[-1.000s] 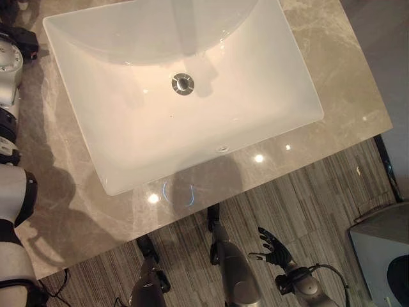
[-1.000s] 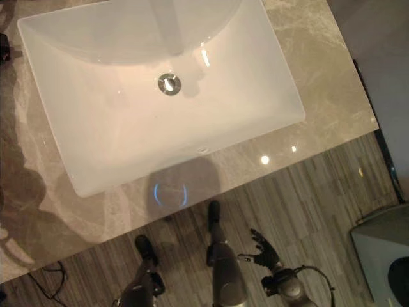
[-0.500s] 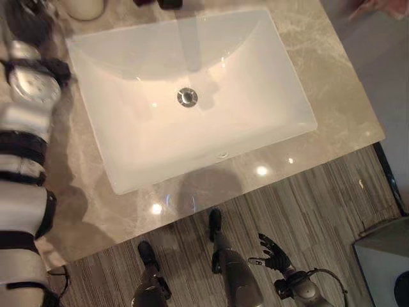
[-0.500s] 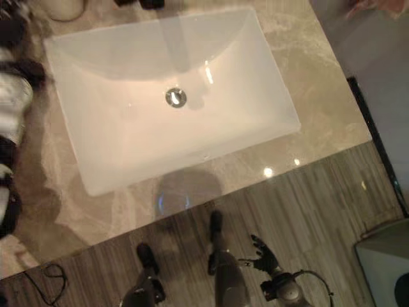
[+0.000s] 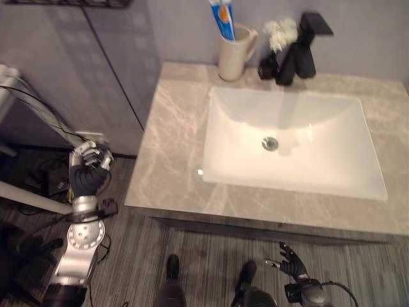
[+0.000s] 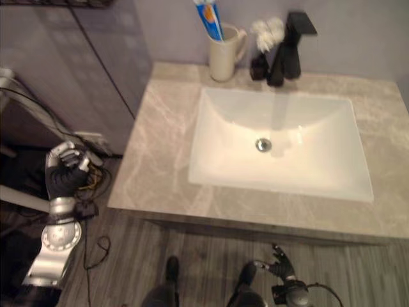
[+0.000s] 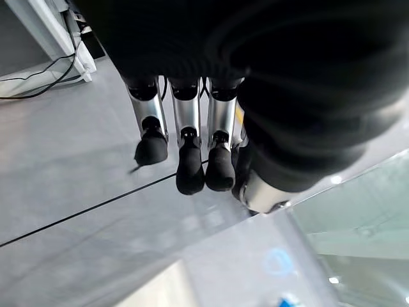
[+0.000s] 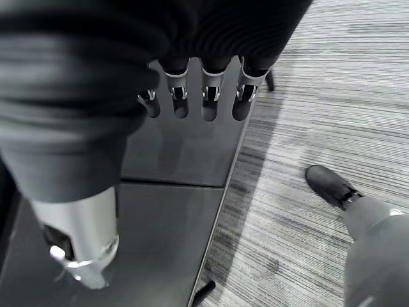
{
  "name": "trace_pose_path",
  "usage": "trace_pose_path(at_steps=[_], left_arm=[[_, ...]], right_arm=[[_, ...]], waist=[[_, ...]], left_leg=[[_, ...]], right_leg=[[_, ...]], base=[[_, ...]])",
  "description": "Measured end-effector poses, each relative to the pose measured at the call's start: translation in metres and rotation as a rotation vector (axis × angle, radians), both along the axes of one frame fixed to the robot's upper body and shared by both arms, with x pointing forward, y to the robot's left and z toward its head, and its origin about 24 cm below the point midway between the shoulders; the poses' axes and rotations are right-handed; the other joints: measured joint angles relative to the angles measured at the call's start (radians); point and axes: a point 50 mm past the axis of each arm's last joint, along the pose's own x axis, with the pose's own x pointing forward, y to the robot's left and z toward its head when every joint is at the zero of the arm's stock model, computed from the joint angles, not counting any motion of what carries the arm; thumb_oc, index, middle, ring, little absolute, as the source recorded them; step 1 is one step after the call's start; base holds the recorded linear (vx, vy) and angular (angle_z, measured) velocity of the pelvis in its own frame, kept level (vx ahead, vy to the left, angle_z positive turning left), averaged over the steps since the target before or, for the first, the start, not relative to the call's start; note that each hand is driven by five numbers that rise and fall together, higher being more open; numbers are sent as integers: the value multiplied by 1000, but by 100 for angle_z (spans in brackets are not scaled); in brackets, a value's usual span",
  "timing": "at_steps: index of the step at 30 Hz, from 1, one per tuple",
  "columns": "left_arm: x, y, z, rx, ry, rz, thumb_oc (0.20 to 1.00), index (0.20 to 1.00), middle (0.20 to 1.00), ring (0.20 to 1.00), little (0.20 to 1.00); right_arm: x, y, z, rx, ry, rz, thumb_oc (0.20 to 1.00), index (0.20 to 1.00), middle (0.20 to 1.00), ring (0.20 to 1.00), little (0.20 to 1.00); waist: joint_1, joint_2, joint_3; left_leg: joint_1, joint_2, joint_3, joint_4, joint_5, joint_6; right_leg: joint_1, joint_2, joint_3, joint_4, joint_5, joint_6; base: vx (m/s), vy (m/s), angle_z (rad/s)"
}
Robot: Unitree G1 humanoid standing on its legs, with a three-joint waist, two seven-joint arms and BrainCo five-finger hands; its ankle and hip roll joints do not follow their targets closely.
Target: Put brush and paste in cup on sink, flatten towel.
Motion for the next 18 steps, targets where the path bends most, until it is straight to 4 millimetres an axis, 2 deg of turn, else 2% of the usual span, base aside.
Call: trace_pose_path(at_steps=[2, 3, 6, 8, 10, 11, 12, 13, 14, 15, 16, 18], left_arm=[[-12, -11, 0, -36, 17, -127, 724, 724, 724, 724, 724], [-13, -17, 0, -29, 19, -187, 1000, 1000, 1000, 1000, 1000], [-9, -28, 0, -38, 53, -324, 1000, 1000, 1000, 1000, 1000], [-5, -44, -5, -14, 92, -445, 1000, 1000, 1000, 1000, 1000], [3, -68, -9, 14, 120, -569, 1000, 1000, 1000, 1000, 1000], [5, -79, -7, 61, 120, -634, 1000, 1000, 1000, 1000, 1000], [8, -89, -5, 85, 108, -678, 1000, 1000, 1000, 1000, 1000], [11, -95, -1, 108, 90, -702, 1000, 1000, 1000, 1000, 1000], [12, -102, 2, 128, 75, -730, 1000, 1000, 1000, 1000, 1000], [14, -111, 2, 149, 66, -757, 1000, 1000, 1000, 1000, 1000], [14, -121, -1, 159, 69, -784, 1000, 1000, 1000, 1000, 1000], [10, -135, -6, 170, 68, -824, 1000, 1000, 1000, 1000, 1000]], right_arm=[[-6, 6, -6, 18, 36, 1, 1000, 1000, 1000, 1000, 1000], [-12, 7, -9, 23, 63, 1, 1000, 1000, 1000, 1000, 1000], [-19, 12, -12, 31, 78, 13, 1000, 1000, 1000, 1000, 1000], [-24, 16, -12, 40, 82, 13, 1000, 1000, 1000, 1000, 1000], [-18, 16, -7, 46, 40, 14, 1000, 1000, 1000, 1000, 1000], [-18, 18, -4, 62, 16, -4, 1000, 1000, 1000, 1000, 1000], [-26, 19, -5, 85, 18, -40, 1000, 1000, 1000, 1000, 1000], [-29, 21, -3, 125, 0, -100, 1000, 1000, 1000, 1000, 1000], [-28, 21, -3, 159, -15, -166, 1000, 1000, 1000, 1000, 1000], [-25, 18, -2, 168, -34, -213, 1000, 1000, 1000, 1000, 1000], [-16, 9, 4, 158, -72, -248, 1000, 1000, 1000, 1000, 1000], [0, -3, 15, 167, -158, -322, 1000, 1000, 1000, 1000, 1000]], waist=[[4, -24, -39], [6, -35, -66], [-7, -61, -99], [-54, -79, -112], [-75, -70, -94], [-111, -70, -79], [-140, -82, -75], [-144, -100, -73], [-139, -119, -69], [-146, -127, -58], [-154, -96, -38], [-151, -18, 7]], left_leg=[[41, -19, 4, 0, -16, 11], [52, -27, 10, 0, -23, 16], [92, -45, 44, 0, -39, 34], [114, -70, 75, 6, -48, 47], [135, -71, 117, 14, -63, 62], [152, -74, 141, 17, -68, 69], [165, -95, 156, 21, -70, 72], [162, -110, 180, 26, -74, 78], [165, -114, 233, 21, -78, 84], [151, -120, 271, 48, -81, 98], [148, -103, 320, 51, -82, 100], [185, -38, 431, 32, -74, 100]], right_leg=[[37, -18, 5, 1, 0, 4], [44, -29, 9, 1, -6, 16], [45, -57, 46, 40, -12, 28], [22, -86, 96, 95, -13, 36], [-23, -106, 184, 169, 12, 49], [-24, -110, 212, 165, 40, 57], [-36, -111, 226, 161, 54, 62], [-49, -117, 234, 152, 65, 56], [-58, -124, 231, 104, 45, 89], [-69, -130, 221, 62, 16, 61], [-99, -146, 131, 90, -25, 37], [-109, -179, -83, 243, -43, 10]], base=[[16, 167, 9], [12, 180, -6], [-23, 222, -28], [-87, 304, -47], [-134, 182, -68], [-182, 182, -72], [-182, 182, -72], [-197, 185, -98], [-180, 192, -131], [-144, 211, -150], [-148, 194, -142], [-221, 152, -140]])
